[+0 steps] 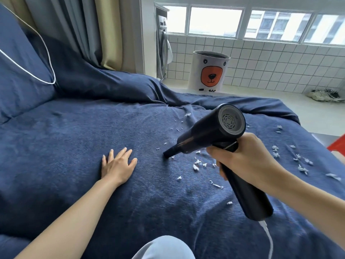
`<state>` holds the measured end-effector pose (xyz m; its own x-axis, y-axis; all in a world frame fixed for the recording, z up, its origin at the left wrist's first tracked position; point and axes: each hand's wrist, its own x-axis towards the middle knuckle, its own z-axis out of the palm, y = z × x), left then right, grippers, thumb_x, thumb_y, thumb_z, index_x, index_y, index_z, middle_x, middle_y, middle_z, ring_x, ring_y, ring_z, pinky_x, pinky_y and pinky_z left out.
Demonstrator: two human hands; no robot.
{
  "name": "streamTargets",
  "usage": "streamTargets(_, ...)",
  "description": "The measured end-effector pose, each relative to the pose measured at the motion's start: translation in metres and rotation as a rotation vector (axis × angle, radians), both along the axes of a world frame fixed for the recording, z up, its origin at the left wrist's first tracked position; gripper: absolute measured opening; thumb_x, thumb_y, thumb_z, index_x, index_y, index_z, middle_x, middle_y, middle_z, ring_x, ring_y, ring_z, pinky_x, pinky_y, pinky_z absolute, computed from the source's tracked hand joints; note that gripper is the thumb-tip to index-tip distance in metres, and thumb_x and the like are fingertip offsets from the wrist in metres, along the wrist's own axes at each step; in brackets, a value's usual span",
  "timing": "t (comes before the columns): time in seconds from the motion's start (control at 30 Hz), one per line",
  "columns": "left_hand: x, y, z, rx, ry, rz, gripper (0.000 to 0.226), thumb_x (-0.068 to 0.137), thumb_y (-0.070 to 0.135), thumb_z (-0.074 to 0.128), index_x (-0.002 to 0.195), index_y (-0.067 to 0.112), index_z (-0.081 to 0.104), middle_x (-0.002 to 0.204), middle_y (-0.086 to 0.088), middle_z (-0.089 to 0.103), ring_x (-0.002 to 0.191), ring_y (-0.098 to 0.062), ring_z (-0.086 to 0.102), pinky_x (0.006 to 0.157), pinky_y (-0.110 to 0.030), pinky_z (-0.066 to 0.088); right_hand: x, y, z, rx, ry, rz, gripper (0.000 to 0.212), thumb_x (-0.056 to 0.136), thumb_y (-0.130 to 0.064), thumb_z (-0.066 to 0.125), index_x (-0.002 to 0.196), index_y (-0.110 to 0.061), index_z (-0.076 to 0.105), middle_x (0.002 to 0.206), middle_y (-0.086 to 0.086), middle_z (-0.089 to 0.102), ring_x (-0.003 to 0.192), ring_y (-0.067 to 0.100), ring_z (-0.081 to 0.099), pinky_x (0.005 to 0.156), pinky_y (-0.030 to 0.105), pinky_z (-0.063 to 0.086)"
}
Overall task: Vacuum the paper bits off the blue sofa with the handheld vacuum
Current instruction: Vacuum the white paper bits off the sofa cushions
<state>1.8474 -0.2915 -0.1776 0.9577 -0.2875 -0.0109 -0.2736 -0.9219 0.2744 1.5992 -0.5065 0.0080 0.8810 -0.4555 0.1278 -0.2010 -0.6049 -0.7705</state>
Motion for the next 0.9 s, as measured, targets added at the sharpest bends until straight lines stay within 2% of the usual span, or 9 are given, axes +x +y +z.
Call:
streamTargets(0.23,-0.003,0.004,-0.008,0.026,-0.036,-0.002,0.055,0.097,0.054,0.025,0.149,0.041,0.021,0.159,0.017,0.013,0.149,-0.019,0.0,0.12,-0.042,-0.004,0.011,0.005,-0.009,-0.004,-0.057,0.019,0.03,0.083,-0.022,0.073,0.06,-0.006,0.061,0.052,0.012,0.066,0.042,0.016,0.064,0.056,0.031,0.056)
streamTargets(0.43,-0.002,0.004,-0.01,0.019,-0.06,0.005,0.054,0.097,0.053,0.026,0.149,0.041,0.022,0.159,0.017,0.014,0.148,-0.017,0.001,0.12,-0.041,-0.005,0.027,0.007,-0.017,-0.022,-0.061,0.012,0.029,0.083,-0.02,0.073,0.058,-0.01,0.062,0.054,0.01,0.069,0.042,0.013,0.063,0.052,0.025,0.054)
streamTargets(0.53,0.004,0.002,-0.009,0.047,-0.039,-0.002,0.055,0.096,0.053,0.027,0.149,0.04,0.022,0.159,0.016,0.012,0.149,-0.02,0.0,0.119,-0.044,-0.003,0.034,-0.002,-0.017,-0.084,-0.06,-0.05,0.031,0.081,-0.027,0.073,0.057,-0.01,0.064,0.055,0.003,0.07,0.05,0.013,0.066,0.059,0.027,0.055)
streamTargets(0.6,0.009,-0.002,-0.007,0.056,-0.018,-0.009,0.056,0.096,0.055,0.027,0.149,0.039,0.022,0.16,0.015,0.012,0.149,-0.023,0.0,0.119,-0.048,-0.003,0.037,-0.01,-0.015,-0.107,-0.066,-0.094,0.03,0.08,-0.028,0.074,0.058,-0.011,0.064,0.056,0.001,0.07,0.048,0.011,0.066,0.057,0.024,0.053)
streamTargets(0.73,0.016,-0.021,-0.005,0.065,0.004,-0.048,0.058,0.096,0.057,0.026,0.15,0.039,0.018,0.16,0.015,0.009,0.148,-0.028,-0.002,0.118,-0.052,-0.003,0.044,-0.022,-0.012,-0.016,-0.079,-0.115,0.026,0.081,-0.021,0.074,0.062,-0.009,0.064,0.059,0.009,0.07,0.044,0.017,0.068,0.054,0.031,0.058)
streamTargets(0.9,0.021,-0.052,-0.004,0.075,-0.009,-0.13,0.058,0.096,0.057,0.025,0.151,0.038,0.017,0.16,0.013,0.008,0.148,-0.028,0.0,0.119,-0.049,-0.001,0.057,-0.025,-0.017,-0.084,-0.078,-0.104,0.028,0.083,-0.022,0.074,0.06,-0.011,0.063,0.054,0.005,0.069,0.042,0.011,0.066,0.052,0.021,0.054)
